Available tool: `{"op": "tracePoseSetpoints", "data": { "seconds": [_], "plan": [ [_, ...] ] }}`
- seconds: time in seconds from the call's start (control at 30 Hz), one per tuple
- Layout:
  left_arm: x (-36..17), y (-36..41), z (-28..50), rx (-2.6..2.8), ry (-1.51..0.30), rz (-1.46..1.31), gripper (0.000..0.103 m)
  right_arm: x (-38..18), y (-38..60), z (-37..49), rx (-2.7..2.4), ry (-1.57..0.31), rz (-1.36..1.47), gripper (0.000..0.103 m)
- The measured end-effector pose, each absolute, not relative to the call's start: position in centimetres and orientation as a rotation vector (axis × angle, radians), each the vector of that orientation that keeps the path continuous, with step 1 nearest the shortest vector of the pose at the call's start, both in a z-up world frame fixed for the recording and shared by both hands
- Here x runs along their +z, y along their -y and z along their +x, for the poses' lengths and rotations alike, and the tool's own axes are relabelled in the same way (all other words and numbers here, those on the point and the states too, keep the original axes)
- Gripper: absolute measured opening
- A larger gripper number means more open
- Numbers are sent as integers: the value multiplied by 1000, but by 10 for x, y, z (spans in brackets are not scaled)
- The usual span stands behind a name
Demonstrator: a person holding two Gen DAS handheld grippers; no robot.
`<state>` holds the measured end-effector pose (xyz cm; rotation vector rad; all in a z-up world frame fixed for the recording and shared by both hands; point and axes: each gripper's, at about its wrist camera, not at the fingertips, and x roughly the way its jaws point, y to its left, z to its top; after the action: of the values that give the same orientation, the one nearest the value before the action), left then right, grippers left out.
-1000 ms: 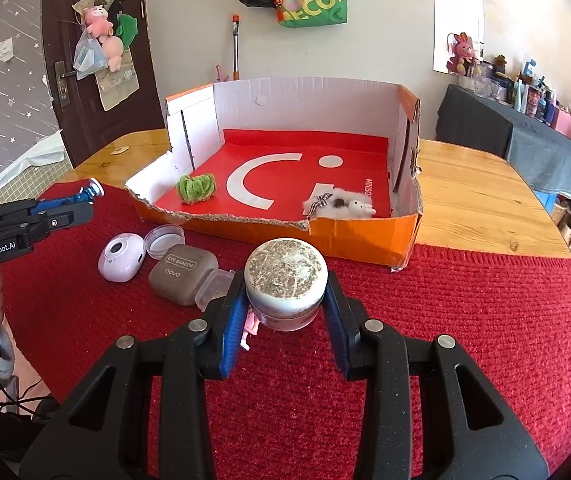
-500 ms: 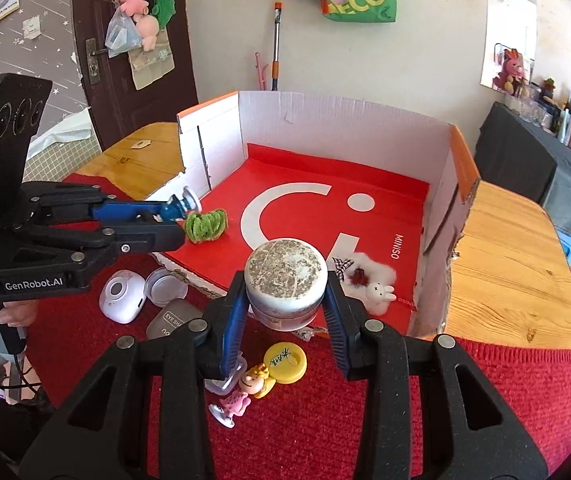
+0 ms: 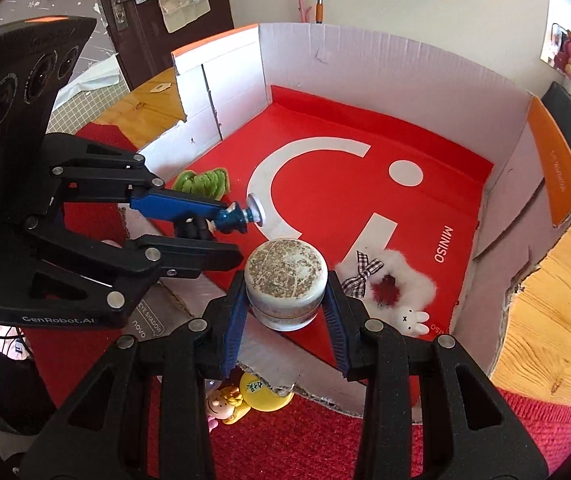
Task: Organize objects
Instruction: 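Carry the figurine into the box while the right tool lowers the cream jar beside it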
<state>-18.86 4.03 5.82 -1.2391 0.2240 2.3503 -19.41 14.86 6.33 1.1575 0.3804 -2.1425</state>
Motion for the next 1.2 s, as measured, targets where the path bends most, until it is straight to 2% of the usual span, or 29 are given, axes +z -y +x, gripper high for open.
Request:
{"op": "tracePoseSetpoints", "data": {
  "seconds": [1.2],
  "plan": [
    [43,-43,-204,2263,-297,-1324,26,44,-132,-212,-2026,-504,1240,36]
  ]
}}
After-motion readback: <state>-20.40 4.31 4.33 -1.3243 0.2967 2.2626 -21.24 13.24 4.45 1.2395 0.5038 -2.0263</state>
